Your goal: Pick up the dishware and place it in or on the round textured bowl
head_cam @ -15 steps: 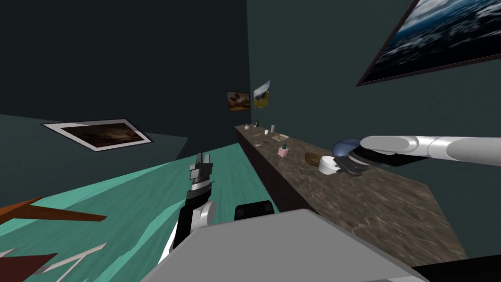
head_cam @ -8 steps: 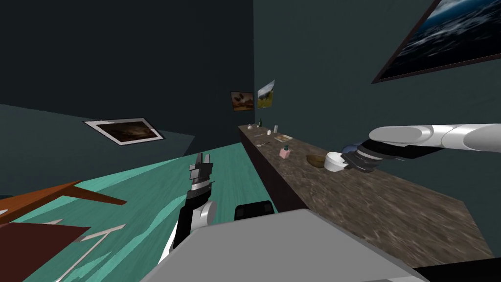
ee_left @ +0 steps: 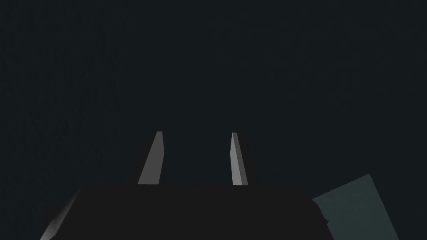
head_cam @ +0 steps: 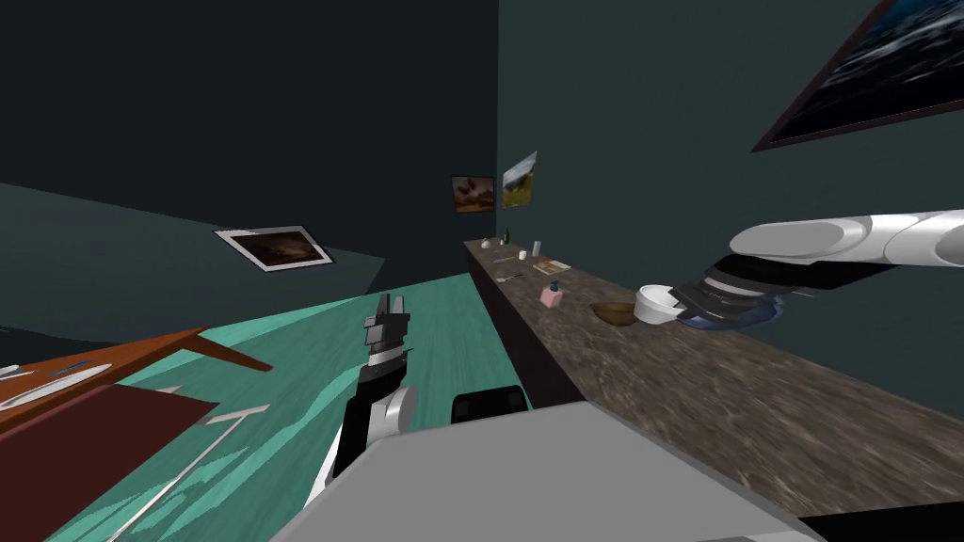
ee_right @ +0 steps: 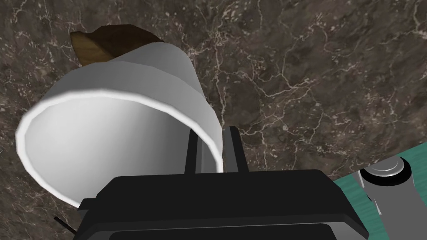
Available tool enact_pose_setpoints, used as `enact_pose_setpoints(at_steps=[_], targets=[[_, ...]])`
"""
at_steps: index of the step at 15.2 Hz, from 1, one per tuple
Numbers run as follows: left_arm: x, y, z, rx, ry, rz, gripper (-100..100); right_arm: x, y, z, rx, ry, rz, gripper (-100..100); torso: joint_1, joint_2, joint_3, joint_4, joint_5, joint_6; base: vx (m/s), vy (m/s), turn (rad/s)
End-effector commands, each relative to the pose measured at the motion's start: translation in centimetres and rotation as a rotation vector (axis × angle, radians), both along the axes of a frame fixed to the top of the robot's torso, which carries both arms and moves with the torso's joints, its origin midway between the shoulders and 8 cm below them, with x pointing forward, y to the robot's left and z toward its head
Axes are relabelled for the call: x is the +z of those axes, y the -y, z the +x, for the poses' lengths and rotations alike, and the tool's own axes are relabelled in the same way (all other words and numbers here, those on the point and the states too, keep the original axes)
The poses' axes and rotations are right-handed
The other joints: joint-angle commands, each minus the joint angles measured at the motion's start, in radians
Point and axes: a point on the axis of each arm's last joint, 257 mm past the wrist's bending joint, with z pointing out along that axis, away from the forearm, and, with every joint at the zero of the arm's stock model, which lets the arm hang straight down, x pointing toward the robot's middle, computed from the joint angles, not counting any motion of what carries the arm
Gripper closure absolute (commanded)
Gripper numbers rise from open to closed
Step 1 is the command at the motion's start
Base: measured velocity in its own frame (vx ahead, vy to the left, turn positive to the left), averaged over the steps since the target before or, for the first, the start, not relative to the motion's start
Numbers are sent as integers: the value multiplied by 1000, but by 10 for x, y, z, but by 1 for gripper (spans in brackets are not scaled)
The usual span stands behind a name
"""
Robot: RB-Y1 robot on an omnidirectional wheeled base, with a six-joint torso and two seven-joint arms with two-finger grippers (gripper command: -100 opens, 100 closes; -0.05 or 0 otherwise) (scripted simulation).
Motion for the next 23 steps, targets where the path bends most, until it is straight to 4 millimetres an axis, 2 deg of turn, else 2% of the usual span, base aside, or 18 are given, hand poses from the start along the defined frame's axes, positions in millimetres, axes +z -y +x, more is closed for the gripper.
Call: enact_pose_setpoints(at_steps=[1,7,10,11,15,16,18,19,23], targets=[[0,0,0,0,0,0,0,6,2,-1,-9,-4,0,100,0,0,0,0,0,0,-1,-16,30],[0,0,0,0,0,0,0,42,9,-5,-47,2,-4,100,-1,0,0,0,1,-1,-13,-51,139],[0,0,0,0,0,0,0,42,9,-5,-47,5,-6,100,-1,0,0,0,0,1,-13,-48,74],[0,0,0,0,0,0,0,44,9,-4,-47,5,-6,-100,0,0,0,0,0,1,-1,-11,5],[0,0,0,0,0,0,0,44,9,-5,-47,5,-6,-100,2,0,0,0,0,1,0,-1,0],[0,0,0,0,0,0,0,59,1,0,-40,7,-4,-100,2,0,0,0,1,1,0,-22,-55],[0,0,0,0,0,0,0,65,-1,2,-38,7,-3,-100,1,0,0,0,1,1,-8,-47,-51],[0,0,0,0,0,0,0,75,-7,4,-34,8,-2,-100,0,1,1,0,0,1,-8,-43,-31],[0,0,0,0,0,0,0,96,-18,9,-25,9,0,-100,0,1,1,0,0,1,-5,-43,-42]])
